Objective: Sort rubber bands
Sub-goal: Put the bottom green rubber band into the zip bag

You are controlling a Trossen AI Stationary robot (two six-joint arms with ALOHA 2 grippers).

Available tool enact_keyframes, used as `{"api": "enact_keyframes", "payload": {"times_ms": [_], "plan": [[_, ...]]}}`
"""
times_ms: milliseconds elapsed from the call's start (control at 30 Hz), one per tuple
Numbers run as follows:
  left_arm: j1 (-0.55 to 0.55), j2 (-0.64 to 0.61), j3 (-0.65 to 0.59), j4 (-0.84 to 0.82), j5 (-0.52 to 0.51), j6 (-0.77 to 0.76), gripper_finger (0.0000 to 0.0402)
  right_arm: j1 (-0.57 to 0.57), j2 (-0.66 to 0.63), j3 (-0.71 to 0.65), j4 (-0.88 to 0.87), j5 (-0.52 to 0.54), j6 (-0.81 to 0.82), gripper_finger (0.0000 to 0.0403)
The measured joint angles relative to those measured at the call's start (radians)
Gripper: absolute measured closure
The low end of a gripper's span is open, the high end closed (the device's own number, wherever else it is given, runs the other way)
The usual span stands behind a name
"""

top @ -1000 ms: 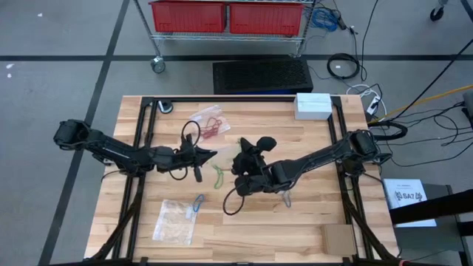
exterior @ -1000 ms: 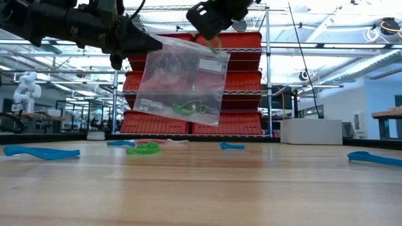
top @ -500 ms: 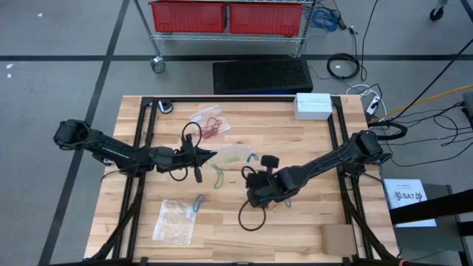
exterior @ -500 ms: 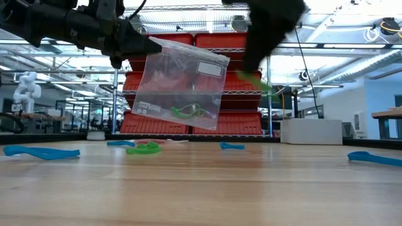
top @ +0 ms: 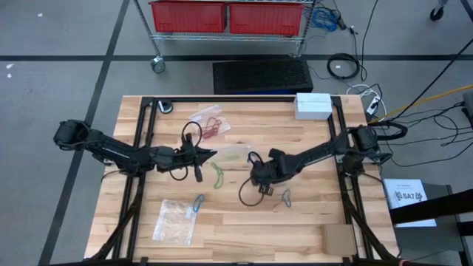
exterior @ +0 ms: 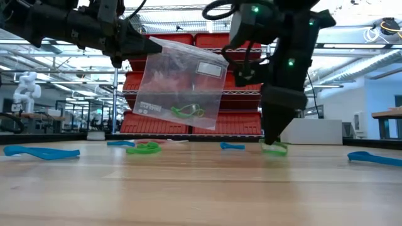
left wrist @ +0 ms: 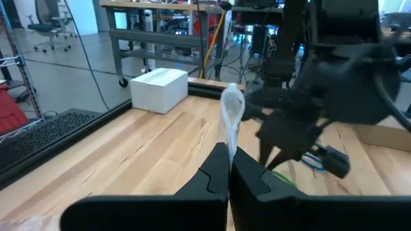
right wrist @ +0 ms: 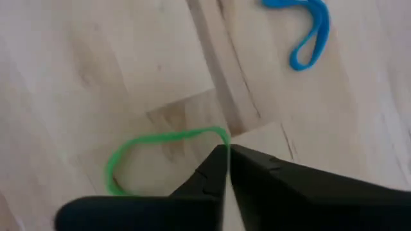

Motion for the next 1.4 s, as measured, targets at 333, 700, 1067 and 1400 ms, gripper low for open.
{"api": "enact_keyframes", "payload": {"times_ms": [333, 700, 1067, 1400], "plan": [[0.0, 0.0, 0.0, -0.026, 0.001, -0.009, 0.0401, -0.036, 0.0, 0.054, -0.004, -0.112, 0.185, 0.023], [0.0, 0.0, 0.0, -0.025, 0.005, -0.013, 0.0401, 0.0, -0.001, 0.026, -0.003, -0.04, 0.456, 0.0091], [0.0, 0.0, 0.0, -0.023, 0.005, -0.013, 0.0401, 0.029, -0.001, -0.072, 0.168, -0.047, 0.532, 0.0085], [0.0, 0.0, 0.0, -0.023, 0.005, -0.014, 0.0401, 0.06, -0.005, -0.098, 0.158, -0.039, 0.583, 0.0189]]}}
